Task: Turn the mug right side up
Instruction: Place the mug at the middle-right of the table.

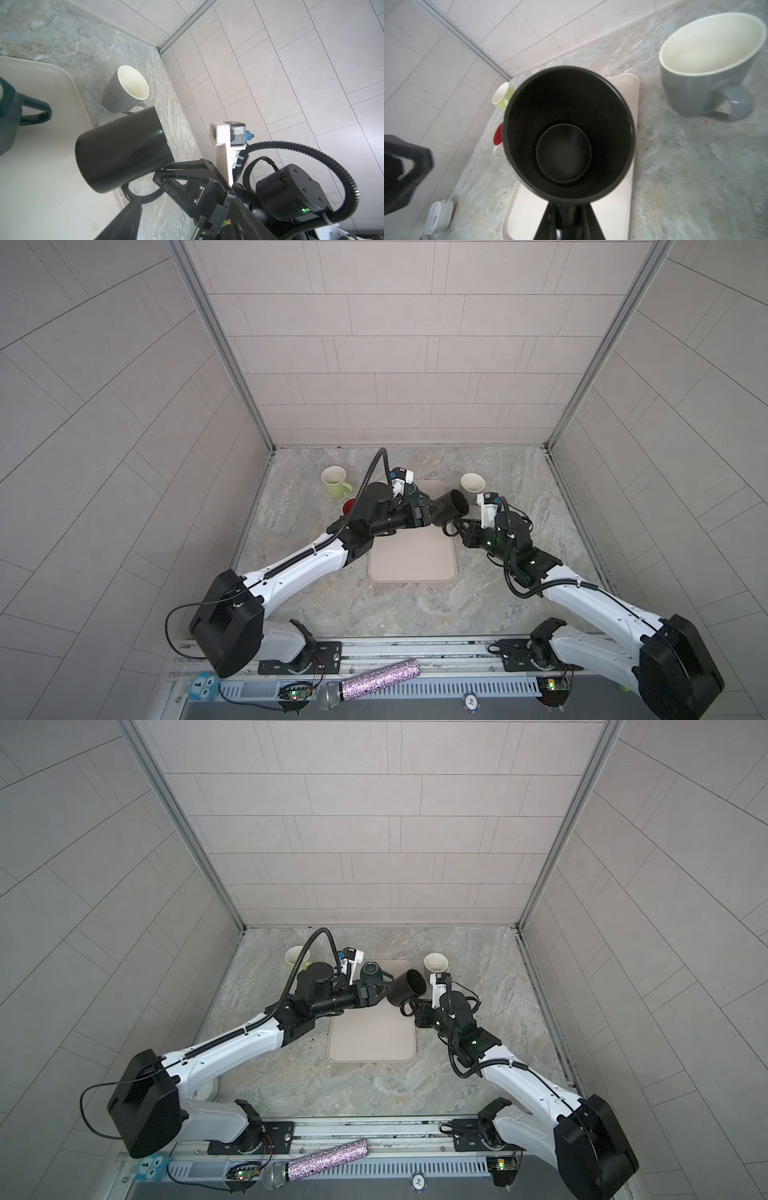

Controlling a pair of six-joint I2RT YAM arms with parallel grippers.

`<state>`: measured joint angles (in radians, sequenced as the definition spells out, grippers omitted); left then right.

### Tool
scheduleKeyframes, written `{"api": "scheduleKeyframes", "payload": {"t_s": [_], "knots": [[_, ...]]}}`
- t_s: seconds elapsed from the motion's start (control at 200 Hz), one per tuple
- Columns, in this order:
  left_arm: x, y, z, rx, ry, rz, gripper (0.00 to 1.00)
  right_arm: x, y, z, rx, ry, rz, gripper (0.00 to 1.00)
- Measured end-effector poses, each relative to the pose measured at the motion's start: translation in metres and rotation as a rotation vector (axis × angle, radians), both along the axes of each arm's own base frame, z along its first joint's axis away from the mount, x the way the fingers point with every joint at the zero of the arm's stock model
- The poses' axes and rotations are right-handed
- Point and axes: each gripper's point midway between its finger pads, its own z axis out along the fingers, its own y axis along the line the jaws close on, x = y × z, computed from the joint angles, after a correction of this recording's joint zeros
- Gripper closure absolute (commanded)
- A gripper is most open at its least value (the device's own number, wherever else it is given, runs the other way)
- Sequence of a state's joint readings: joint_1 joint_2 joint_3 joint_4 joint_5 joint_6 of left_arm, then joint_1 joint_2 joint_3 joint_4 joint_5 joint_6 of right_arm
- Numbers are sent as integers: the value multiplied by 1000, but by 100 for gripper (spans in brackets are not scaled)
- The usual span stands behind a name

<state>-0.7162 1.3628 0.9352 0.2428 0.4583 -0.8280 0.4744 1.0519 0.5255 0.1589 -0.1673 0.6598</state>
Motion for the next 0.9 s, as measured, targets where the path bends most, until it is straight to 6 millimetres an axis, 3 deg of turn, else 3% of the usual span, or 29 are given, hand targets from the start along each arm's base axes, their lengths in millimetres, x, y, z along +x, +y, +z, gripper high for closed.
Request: {"api": "scheduleKeyframes", "payload": {"t_s": [0.26, 0.716, 0.901], "knots": [[1, 2, -5, 20, -5, 6, 27, 3, -41, -42, -205, 92, -140, 100], [0, 5, -10, 29, 0, 16, 27, 6, -97, -55, -448, 98, -306, 100], [2, 9, -16, 47, 1, 35, 27, 10, -108, -61, -477, 115, -338, 100]]}}
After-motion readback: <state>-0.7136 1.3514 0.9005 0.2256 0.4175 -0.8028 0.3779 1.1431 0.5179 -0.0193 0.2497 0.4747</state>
